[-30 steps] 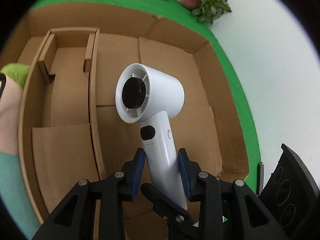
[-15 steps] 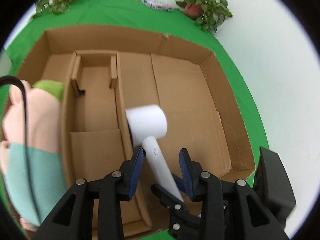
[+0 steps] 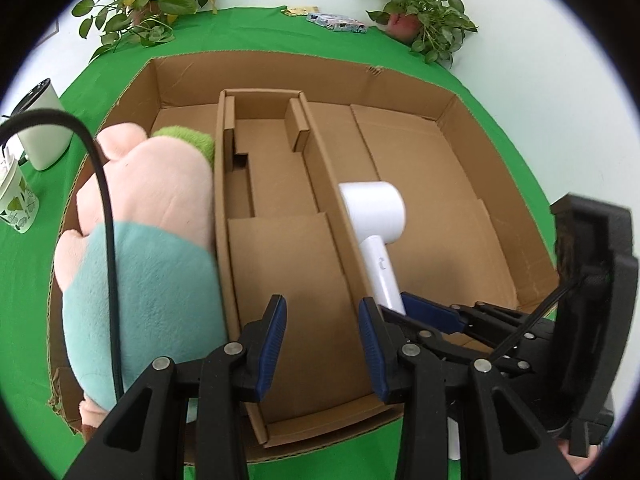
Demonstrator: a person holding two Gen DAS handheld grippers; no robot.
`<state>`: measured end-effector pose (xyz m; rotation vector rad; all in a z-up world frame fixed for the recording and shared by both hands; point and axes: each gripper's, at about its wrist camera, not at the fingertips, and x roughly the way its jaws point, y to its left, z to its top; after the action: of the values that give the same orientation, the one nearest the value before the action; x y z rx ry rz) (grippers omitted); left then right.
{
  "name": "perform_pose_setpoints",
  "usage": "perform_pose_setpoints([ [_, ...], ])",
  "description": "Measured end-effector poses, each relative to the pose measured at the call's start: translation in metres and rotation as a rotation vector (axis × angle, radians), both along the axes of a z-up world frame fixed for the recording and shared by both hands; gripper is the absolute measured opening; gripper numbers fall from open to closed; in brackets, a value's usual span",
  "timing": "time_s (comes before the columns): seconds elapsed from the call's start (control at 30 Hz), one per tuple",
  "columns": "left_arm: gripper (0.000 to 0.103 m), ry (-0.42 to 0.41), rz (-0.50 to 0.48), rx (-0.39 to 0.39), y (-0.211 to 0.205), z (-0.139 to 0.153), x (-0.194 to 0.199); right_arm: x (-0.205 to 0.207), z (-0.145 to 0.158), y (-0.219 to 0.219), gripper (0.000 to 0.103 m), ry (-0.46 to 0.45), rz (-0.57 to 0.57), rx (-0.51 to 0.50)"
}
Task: Organize objects
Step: 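Lower the hair dryer into the box and open both grippers, then withdraw both tools and move them to the white rectangular device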
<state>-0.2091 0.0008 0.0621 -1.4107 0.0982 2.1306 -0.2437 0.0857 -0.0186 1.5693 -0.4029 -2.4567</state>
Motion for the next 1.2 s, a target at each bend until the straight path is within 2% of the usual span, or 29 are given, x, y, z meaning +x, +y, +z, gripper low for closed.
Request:
perform_pose_setpoints([
  [0.17, 0.036, 0.012, -0.002, -0.009, -0.005, -0.003, 0.001, 0.0, -0.001, -0.005, 0.024, -0.013, -0.026, 0.005],
  [0.33, 0.036, 0.038, -0.003, -0.027, -0.009, -0.003, 0.007, 0.001, -0.005, 0.0, 0.027, -0.023, -0.046, -0.044],
  [0.4, 0.036, 0.046, -0.004, -0.024, -0.011, -0.002, 0.009, 0.005, -0.001, 0.003, 0.027, -0.003, -0.048, -0.039],
  [0.43, 0.036, 0.055, -0.001, -0.022, -0.012, -0.002, 0.01, 0.011, 0.004, 0.004, 0.033, 0.022, -0.049, -0.017],
  [0.5, 0.036, 0.105, 0.014, -0.023, -0.016, 0.005, 0.018, 0.029, 0.02, 0.007, 0.055, 0.104, -0.056, 0.057],
  [0.53, 0.036, 0.146, 0.019, -0.021, -0.018, 0.011, 0.025, 0.045, 0.031, 0.009, 0.074, 0.158, -0.06, 0.096],
  [0.57, 0.036, 0.2, 0.022, -0.007, -0.021, 0.019, 0.036, 0.063, 0.042, 0.01, 0.088, 0.223, -0.059, 0.132],
  [0.6, 0.037, 0.25, 0.027, 0.01, -0.024, 0.027, 0.046, 0.079, 0.05, 0.011, 0.093, 0.277, -0.057, 0.163],
  [0.63, 0.047, 0.308, 0.035, 0.027, -0.028, 0.036, 0.059, 0.099, 0.058, 0.011, 0.1, 0.336, -0.059, 0.201],
  [0.67, 0.058, 0.379, 0.051, 0.045, -0.032, 0.045, 0.077, 0.118, 0.064, 0.012, 0.102, 0.385, -0.064, 0.228],
  [0.7, 0.084, 0.429, 0.067, 0.063, -0.037, 0.051, 0.089, 0.135, 0.068, 0.013, 0.102, 0.422, -0.068, 0.248],
  [0.73, 0.09, 0.483, 0.085, 0.089, -0.042, 0.056, 0.104, 0.15, 0.07, 0.014, 0.102, 0.451, -0.072, 0.267],
  [0.77, 0.09, 0.532, 0.096, 0.117, -0.044, 0.06, 0.121, 0.165, 0.071, 0.015, 0.102, 0.473, -0.076, 0.282],
  [0.87, 0.09, 0.582, 0.099, 0.14, -0.043, 0.061, 0.154, 0.202, 0.071, 0.018, 0.102, 0.524, -0.101, 0.327],
  [1.0, 0.09, 0.609, 0.105, 0.157, -0.04, 0.061, 0.184, 0.231, 0.072, 0.025, 0.102, 0.512, -0.133, 0.307],
  [1.1, 0.09, 0.638, 0.111, 0.17, -0.039, 0.063, 0.2, 0.249, 0.069, 0.027, 0.102, 0.51, -0.146, 0.332],
  [1.2, 0.09, 0.615, 0.113, 0.182, -0.04, 0.063, 0.207, 0.258, 0.067, 0.029, 0.102, 0.499, -0.139, 0.333],
])
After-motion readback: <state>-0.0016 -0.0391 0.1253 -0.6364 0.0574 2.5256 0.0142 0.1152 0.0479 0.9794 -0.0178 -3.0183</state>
